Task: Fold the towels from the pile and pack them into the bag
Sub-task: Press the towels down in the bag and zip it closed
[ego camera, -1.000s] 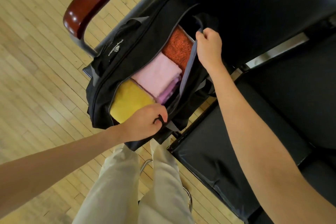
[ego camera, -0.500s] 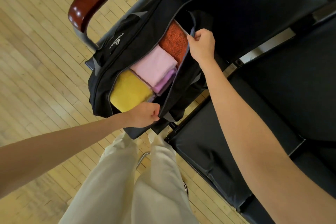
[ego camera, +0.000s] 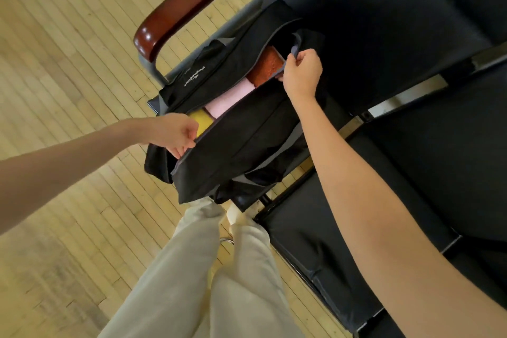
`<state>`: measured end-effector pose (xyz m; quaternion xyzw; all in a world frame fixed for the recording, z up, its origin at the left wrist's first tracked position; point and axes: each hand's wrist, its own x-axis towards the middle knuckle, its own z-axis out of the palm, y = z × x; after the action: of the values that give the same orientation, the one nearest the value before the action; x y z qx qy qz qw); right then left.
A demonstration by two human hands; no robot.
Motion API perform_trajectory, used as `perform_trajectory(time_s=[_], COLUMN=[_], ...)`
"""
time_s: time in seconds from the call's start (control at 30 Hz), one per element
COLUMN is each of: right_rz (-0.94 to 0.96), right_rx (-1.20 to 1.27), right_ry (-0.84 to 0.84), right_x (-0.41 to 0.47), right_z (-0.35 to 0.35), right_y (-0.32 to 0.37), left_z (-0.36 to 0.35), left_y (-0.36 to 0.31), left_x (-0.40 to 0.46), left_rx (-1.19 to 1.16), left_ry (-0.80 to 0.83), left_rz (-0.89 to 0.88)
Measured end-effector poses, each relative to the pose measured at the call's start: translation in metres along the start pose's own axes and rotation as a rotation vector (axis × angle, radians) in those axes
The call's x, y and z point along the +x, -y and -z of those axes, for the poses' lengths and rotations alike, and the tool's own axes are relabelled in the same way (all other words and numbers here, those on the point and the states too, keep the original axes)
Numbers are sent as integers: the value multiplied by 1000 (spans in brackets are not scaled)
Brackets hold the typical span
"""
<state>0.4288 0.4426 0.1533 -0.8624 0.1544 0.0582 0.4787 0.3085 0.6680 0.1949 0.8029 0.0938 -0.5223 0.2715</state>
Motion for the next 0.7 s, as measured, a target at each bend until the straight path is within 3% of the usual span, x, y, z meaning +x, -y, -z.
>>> perform_trajectory(time_s=[0.1, 0.2, 0.3, 0.37, 0.43, 0.5, 0.57, 0.7], right_rz=[-55, 6, 152, 166, 164, 178, 207, 211], right_rx=[83, 6, -395, -676, -749, -672, -533, -275], right_ry=[66, 74, -89, -16, 120, 148, 65, -177], right_x=[10, 14, 19, 22, 25, 26, 27, 44], right_z=[-15, -22, -18, -17, -20, -22, -21, -12], right_y=[-1, -3, -19, -30, -42, -52, -58, -61], left_z=[14, 11, 9, 11, 17, 26, 42, 74], left_y=[11, 10, -1, -10, -21, -32, -43, -83], left_x=[23, 45, 61, 68, 72, 80, 93, 134], left_rx=[282, 515, 646, 644, 655, 633, 536, 266], left_ry=[-231, -309, -267, -235, -186, -170, -267, -624], left_rz=[57, 36, 47, 43, 59, 58, -21, -473])
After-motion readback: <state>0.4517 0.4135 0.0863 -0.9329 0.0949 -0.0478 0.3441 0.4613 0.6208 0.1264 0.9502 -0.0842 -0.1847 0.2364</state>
